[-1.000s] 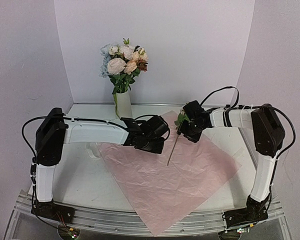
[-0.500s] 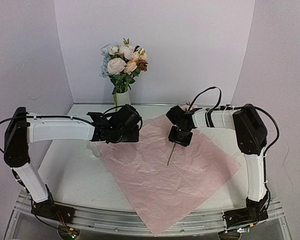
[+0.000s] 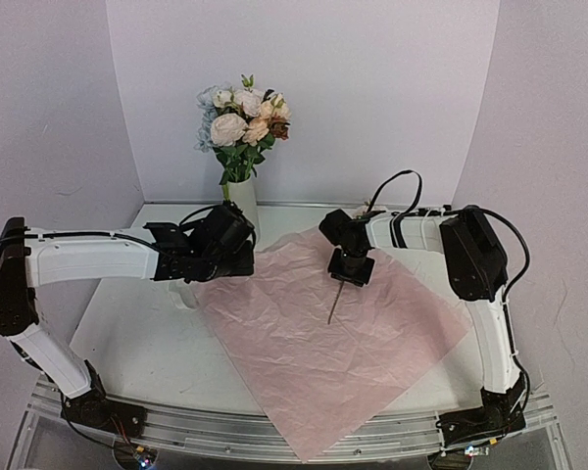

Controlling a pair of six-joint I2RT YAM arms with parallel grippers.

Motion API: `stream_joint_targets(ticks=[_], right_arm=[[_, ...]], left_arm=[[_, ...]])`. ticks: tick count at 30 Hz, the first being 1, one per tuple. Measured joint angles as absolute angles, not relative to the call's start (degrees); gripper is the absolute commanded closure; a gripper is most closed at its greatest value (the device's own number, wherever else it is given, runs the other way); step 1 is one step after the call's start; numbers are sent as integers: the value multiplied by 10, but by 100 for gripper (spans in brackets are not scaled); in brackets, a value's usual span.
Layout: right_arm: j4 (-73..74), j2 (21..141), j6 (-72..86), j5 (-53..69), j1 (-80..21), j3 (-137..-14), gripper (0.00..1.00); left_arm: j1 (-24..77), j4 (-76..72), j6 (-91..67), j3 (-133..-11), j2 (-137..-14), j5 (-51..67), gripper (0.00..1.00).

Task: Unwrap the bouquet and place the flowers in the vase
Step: Pick up the fake flower from the wrapping paper.

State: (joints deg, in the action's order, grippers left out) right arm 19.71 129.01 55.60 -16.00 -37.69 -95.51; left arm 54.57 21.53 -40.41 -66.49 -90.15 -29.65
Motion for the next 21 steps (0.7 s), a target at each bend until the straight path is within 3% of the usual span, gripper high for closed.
stream_joint_targets(ticks=[6, 14, 21], right_arm=[[211, 1311, 553, -170, -377, -986, 70], [218, 1330, 551, -182, -377, -1015, 99], [222, 1331, 558, -198, -380, -1017, 100]], left_arm=[[545, 213, -401, -665, -901, -297, 77], [545, 209, -391, -665, -902, -296, 77], [545, 209, -390, -665, -902, -296, 78]])
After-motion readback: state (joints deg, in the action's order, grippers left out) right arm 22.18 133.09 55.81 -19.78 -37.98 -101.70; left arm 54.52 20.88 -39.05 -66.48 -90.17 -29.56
